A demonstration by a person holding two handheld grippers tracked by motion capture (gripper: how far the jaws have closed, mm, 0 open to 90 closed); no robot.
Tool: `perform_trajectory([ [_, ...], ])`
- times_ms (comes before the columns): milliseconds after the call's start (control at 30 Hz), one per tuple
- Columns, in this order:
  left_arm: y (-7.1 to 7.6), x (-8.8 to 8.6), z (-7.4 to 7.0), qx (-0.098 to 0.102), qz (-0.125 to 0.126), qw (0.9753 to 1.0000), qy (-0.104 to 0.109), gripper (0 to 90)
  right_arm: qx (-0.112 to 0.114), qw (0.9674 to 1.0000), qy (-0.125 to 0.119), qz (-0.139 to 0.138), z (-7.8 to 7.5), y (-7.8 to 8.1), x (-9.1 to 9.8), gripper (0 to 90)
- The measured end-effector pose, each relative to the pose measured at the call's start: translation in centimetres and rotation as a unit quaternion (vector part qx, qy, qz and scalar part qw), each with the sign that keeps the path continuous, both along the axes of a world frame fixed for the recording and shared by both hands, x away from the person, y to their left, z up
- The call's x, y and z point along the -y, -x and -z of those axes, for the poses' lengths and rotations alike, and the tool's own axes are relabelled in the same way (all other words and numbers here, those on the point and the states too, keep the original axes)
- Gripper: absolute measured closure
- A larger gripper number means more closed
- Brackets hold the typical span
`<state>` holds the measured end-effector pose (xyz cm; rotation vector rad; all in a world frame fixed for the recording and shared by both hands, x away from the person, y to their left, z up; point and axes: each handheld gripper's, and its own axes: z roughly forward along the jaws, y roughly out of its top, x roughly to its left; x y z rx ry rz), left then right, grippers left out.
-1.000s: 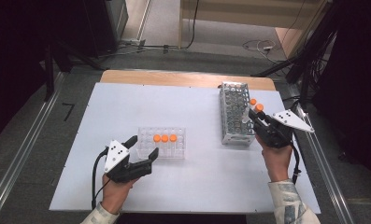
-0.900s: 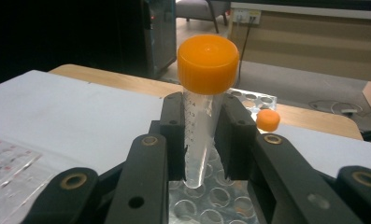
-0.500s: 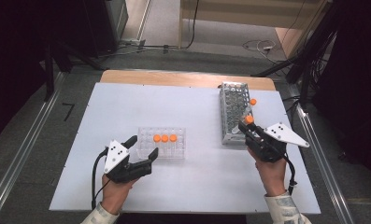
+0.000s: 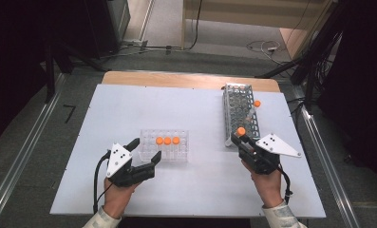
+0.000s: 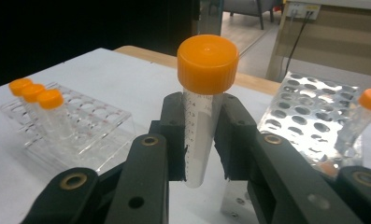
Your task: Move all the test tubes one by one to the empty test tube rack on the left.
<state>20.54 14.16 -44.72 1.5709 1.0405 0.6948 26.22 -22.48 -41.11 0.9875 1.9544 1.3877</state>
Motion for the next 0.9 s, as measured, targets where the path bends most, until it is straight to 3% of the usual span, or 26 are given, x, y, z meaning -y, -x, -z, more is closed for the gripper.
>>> perform_trajectory([
  [333,0.1,0.2,0.0,-0.001,0.005,1.0,0.0,18.2,-0.014,0.999,0.022,-0.037,1.4,0.8,-2.3,71.9],
  [900,0.3,0.5,-0.1,0.0,0.014,0.9999,0.0,18.5,-0.032,0.9936,0.049,-0.097,3.2,2.1,-5.9,71.9],
])
